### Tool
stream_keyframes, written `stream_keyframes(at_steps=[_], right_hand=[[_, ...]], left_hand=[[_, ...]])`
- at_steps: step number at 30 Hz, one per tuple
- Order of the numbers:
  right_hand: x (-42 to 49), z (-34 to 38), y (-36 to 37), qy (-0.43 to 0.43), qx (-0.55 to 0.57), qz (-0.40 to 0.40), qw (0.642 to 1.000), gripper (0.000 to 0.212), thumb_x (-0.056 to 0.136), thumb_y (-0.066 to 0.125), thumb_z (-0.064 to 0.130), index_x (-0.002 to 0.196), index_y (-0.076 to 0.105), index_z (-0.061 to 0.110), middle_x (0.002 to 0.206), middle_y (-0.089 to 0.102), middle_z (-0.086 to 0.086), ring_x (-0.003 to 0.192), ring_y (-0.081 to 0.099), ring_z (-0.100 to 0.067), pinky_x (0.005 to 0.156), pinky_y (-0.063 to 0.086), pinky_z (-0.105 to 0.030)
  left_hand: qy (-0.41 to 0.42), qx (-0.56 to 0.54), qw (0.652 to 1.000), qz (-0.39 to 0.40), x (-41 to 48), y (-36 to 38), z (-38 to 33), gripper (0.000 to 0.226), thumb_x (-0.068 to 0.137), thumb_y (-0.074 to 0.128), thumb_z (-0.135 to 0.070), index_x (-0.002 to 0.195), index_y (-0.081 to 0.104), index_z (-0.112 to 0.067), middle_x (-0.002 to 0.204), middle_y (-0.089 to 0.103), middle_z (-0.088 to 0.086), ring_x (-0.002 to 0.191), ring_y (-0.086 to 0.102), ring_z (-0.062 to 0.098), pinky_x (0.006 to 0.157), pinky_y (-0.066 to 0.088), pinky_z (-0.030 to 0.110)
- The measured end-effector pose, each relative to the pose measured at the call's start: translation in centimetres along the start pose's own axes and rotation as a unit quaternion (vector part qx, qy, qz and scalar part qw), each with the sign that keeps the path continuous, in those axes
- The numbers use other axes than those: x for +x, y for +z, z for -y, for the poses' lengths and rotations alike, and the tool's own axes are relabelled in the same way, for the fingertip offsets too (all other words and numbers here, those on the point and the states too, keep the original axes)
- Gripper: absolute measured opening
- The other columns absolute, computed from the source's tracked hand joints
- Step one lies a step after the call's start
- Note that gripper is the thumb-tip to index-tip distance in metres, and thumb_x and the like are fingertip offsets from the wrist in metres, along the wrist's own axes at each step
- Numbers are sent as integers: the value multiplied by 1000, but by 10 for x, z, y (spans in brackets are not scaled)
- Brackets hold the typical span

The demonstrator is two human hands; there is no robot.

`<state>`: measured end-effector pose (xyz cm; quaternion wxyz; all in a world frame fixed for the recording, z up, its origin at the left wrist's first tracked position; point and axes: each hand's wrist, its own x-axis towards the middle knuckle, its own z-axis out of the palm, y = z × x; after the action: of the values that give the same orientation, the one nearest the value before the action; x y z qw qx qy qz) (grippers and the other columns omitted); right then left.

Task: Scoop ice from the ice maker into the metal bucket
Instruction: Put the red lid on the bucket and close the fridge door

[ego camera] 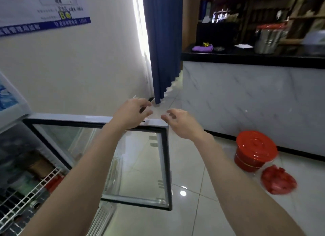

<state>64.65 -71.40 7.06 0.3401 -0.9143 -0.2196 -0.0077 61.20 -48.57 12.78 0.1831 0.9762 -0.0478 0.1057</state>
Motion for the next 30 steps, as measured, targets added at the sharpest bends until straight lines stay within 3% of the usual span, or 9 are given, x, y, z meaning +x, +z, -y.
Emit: stream_keyframes(at_steps=[9,12,20,26,30], right_hand=[[-13,-129,-104,63,-10,-88,994,67,99,62,63,149,57,19,143,65,2,121,64,-13,104,53,-36],[-20,-183,-141,88,-16,-100,991,72,95,62,69,149,58,20,144,65,2,121,65,-11,106,53,-37],[-37,-305,-254,137,-22,-126,982,66,99,66,56,150,57,16,148,62,0,129,62,-14,110,47,-34],[-41,-368,-310,162,-16,-149,975,71,97,63,65,153,53,23,148,60,6,128,59,-8,108,49,-36],[-29,-400,-337,174,-16,-162,971,69,98,63,63,153,53,23,148,60,5,129,59,-9,106,49,-34]], left_hand=[[76,-25,995,56,85,65,-114,41,105,65,-44,144,63,-29,137,66,-11,126,61,11,100,44,30],[82,-52,993,69,117,97,-160,47,105,66,-42,149,59,-26,142,64,-6,132,59,14,108,48,35],[106,-80,988,84,201,173,-276,49,105,65,-40,151,55,-28,148,61,-4,133,57,13,113,50,45],[119,-103,982,107,255,216,-330,51,105,64,-43,154,53,-30,147,60,-3,124,55,8,107,49,37],[130,-107,978,122,295,238,-351,52,106,63,-46,154,52,-31,148,60,-3,128,57,11,103,48,34]])
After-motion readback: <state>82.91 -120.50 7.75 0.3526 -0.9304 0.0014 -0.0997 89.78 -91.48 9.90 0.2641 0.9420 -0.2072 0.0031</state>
